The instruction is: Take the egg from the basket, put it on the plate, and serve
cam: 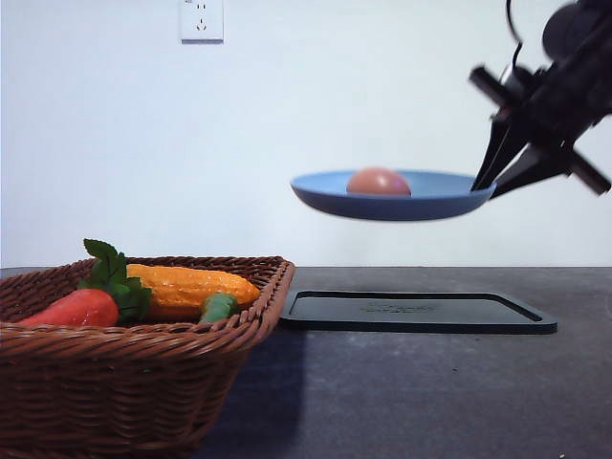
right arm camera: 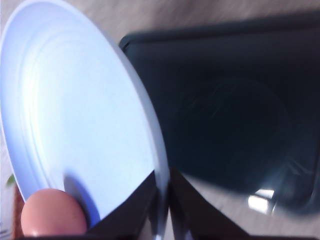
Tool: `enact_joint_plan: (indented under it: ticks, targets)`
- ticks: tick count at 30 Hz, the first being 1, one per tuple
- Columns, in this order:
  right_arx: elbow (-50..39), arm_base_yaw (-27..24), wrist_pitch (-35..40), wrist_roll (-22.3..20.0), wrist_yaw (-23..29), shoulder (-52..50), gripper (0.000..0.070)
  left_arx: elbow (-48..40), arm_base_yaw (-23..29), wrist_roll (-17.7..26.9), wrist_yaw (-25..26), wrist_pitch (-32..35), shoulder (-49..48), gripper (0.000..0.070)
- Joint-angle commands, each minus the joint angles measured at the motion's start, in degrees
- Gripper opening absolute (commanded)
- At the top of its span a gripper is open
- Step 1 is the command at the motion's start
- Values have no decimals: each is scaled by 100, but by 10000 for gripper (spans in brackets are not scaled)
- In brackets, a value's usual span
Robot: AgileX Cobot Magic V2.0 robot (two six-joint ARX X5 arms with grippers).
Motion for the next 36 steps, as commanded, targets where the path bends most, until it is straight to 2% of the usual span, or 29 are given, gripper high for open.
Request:
enact_joint_plan:
  ticks: [1,9,19,21,26,36]
  targets:
    - [248,-19,14,42,-64,391,0,131,-37,-15,-150,-17,4,390]
    - [834,-90,-185,130,-63,1552,0,131,-37,-74,-289,-125,-68,390]
    - [872,-94,-178,-32,-59,1947,2,131,-37,-96,-288,-122,-62,390]
    - [874,-94,-150,-30,-60,1946,37,131,-37,-96,-288,-119,-57,390]
    - [876,-114,-151,-50,-44,1945,246,131,-37,-94,-288,-112,-5,390]
    - [879,-416,-285,-142,-47,1688,256,131,-37,42,-288,-82,115,390]
